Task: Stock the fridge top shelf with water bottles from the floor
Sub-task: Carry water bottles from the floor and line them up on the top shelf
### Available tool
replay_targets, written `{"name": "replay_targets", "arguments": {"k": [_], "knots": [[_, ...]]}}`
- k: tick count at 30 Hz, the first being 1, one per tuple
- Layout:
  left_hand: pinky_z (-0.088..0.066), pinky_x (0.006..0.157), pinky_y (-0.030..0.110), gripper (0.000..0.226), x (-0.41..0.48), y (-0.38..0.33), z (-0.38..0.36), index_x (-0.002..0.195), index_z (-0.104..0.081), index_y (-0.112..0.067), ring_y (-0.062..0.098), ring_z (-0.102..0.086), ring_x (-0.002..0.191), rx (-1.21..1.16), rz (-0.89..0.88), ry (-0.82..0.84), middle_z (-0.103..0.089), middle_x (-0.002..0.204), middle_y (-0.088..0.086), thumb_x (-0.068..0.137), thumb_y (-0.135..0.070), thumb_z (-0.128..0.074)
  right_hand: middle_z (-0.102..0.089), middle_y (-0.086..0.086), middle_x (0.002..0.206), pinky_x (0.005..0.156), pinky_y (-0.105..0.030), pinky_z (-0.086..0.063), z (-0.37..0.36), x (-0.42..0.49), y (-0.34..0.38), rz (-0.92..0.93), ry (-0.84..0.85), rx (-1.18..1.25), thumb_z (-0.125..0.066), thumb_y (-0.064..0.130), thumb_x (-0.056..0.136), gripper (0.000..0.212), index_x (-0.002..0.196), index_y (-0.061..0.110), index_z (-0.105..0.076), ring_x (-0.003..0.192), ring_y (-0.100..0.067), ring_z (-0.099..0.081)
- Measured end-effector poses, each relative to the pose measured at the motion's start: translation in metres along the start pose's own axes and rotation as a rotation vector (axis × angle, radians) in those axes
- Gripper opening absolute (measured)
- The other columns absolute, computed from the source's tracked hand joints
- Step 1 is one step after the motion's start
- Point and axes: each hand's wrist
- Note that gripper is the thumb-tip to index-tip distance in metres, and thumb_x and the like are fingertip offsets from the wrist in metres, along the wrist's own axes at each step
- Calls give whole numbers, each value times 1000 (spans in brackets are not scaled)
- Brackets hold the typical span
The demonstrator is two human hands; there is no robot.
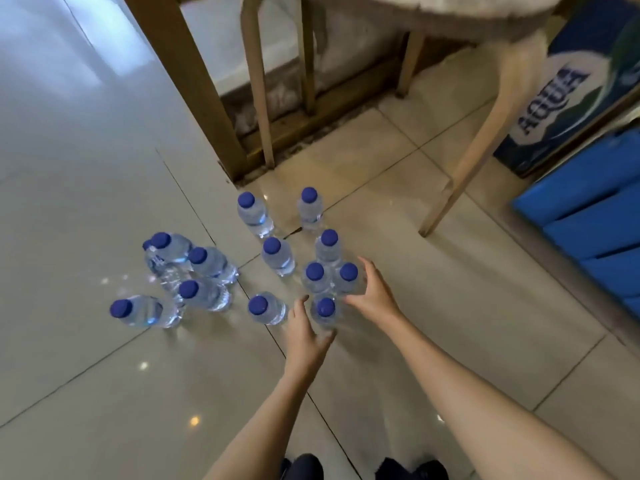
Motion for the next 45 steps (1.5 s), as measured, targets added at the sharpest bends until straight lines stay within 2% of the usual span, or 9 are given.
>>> {"name": "replay_targets", "arguments": {"k": [3, 7, 14, 19, 23, 26, 35, 41, 45], "knots": [[-55, 76, 34, 50, 18, 20, -26, 110, -54, -26, 7, -61, 91, -124, -10, -120, -63, 101, -6, 65, -28, -78, -59, 18, 107, 82, -22, -44, -20, 28, -26, 6, -58, 70, -79, 13, 70, 59, 116, 37, -50, 101, -7, -58], [-51, 72, 19, 48, 29, 31, -45, 101, -57, -34, 3, -62, 85, -232, -5, -204, -64, 98, -6, 63, -18, -82, -64, 17, 87, 66, -19, -44, -38, 49, -46, 6, -99, 96, -78, 26, 64, 39, 94, 33, -54, 77, 2, -58], [-47, 61, 13, 31, 14, 20, -25, 90, -58, -18, 3, -59, 68, -214, 68, -117, -64, 75, -7, 68, -8, -78, -71, 4, 98, 81, -33, -54, -17, 16, -44, -56, -163, 211, -82, 11, 60, 51, 99, 33, -59, 92, -17, -66], [-47, 63, 12, 34, -27, -47, 19, 96, -60, -17, 9, -63, 77, -176, 80, -52, -67, 83, -3, 67, -11, -78, -69, 3, 94, 69, -19, -48, 30, -49, -2, -94, -226, 228, -81, 9, 61, 46, 100, 23, -60, 84, -13, -65], [-54, 71, 26, 34, -58, -139, 58, 93, -60, -23, 11, -66, 80, -202, 32, -25, -69, 84, -4, 64, -15, -76, -68, -1, 95, 73, -26, -52, 83, -103, 72, -52, -292, 273, -77, 20, 58, 41, 94, 29, -59, 84, -15, -66], [-56, 72, 33, 34, -80, -228, 89, 89, -58, -28, 17, -67, 78, -266, -73, 3, -69, 83, -1, 62, -16, -74, -70, 2, 89, 72, -26, -52, 130, -144, 149, 29, -342, 344, -75, 11, 63, 38, 91, 33, -61, 80, -12, -67], [-55, 64, 28, 35, -143, -538, 185, 98, -57, -12, 18, -63, 70, -440, -359, 223, -65, 79, 9, 65, -2, -64, -72, 1, 89, 78, -37, -58, 303, -269, 383, 249, -508, 469, -74, 12, 66, 54, 102, 45, -51, 83, -16, -71], [-57, 78, 35, 62, -205, -733, 218, 114, -49, -16, 20, -66, 87, -399, -628, 324, -65, 98, 10, 61, -10, -81, -66, 4, 89, 83, -36, -55, 440, -371, 510, 441, -719, 473, -80, 12, 73, 47, 107, 24, -51, 83, -11, -66], [-56, 78, 32, 70, -258, -845, 213, 116, -45, -12, 19, -66, 89, -419, -799, 433, -63, 100, 9, 60, -15, -87, -66, 1, 100, 85, -36, -55, 530, -443, 562, 550, -860, 442, -83, 20, 70, 63, 122, 21, -47, 90, -17, -67]]}}
Point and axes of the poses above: each hand's wrist, its own x-axis towards the middle knuckle, its own z-axis out of the back of the hand, y = z × x
